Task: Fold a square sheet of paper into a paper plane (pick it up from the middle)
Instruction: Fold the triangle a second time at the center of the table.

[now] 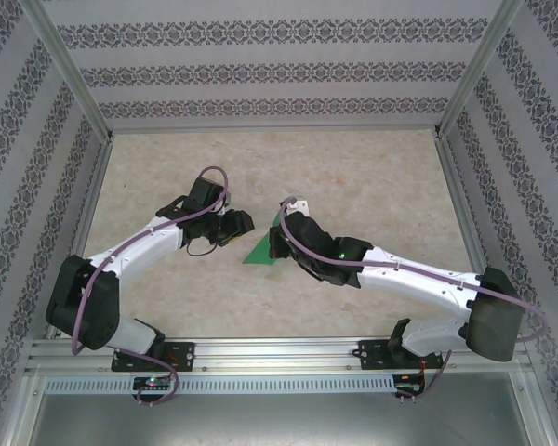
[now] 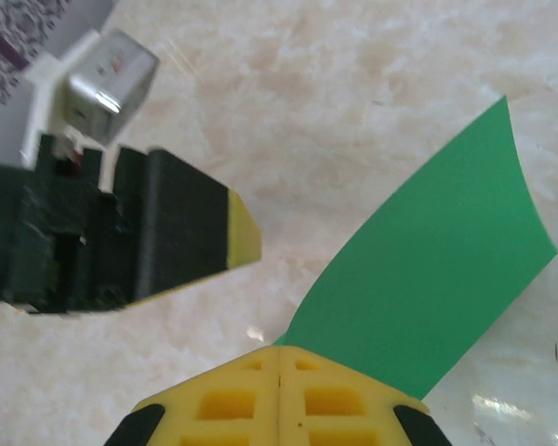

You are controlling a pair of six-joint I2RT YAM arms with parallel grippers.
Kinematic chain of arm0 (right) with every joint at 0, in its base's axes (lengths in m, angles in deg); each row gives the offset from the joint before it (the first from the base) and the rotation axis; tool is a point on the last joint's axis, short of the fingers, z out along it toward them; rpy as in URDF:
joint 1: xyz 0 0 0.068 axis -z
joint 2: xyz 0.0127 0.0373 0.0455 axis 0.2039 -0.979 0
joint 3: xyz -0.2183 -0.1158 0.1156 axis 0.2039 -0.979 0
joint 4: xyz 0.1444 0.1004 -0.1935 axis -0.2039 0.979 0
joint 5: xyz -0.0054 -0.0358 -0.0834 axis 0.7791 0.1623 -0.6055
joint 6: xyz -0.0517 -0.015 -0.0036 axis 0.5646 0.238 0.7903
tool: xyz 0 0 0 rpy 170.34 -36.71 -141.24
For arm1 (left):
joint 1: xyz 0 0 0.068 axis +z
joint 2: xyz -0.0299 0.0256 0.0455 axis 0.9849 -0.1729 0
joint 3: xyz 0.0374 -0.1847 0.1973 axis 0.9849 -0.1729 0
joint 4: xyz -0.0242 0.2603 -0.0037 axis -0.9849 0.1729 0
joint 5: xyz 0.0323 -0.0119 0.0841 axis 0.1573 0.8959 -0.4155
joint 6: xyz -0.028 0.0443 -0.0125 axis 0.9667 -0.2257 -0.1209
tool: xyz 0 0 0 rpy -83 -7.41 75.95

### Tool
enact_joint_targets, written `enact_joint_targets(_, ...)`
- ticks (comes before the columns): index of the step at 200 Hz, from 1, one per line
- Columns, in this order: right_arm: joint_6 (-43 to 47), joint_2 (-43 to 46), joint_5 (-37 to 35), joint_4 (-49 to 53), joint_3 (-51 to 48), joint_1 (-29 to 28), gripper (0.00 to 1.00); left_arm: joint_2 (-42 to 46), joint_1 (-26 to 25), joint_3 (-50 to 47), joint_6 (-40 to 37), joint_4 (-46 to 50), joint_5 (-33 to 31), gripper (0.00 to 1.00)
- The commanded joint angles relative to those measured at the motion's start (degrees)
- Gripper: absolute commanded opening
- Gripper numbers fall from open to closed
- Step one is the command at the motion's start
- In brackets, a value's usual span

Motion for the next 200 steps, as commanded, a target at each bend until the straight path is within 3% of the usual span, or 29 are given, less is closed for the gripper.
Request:
enact_joint_targets(1,-0.9,-0.4,-2.3,-0.3,2.9,-0.2,0.0,2.0,0.5,0.1,-1.4,1.9,-1.5,0.48)
enact_joint_targets(92,-8.2,-11.7,-2.1,0.6,3.2,-6.3,0.0,2.3,0.5,-2.0,-1.7,2.6,-2.0,0.4)
enact_joint_targets(163,-10.7,-17.1,3.2,-3.9,3.0,-6.7,0.0,5.4,0.4,-11.6,2.0,2.4,-2.6,0.17)
enact_joint_targets(200,-11.4,-16.9,5.1,-5.7,2.4,-6.6,0.0,7.5,0.2,-14.4,3.4,0.9,-1.8,0.17)
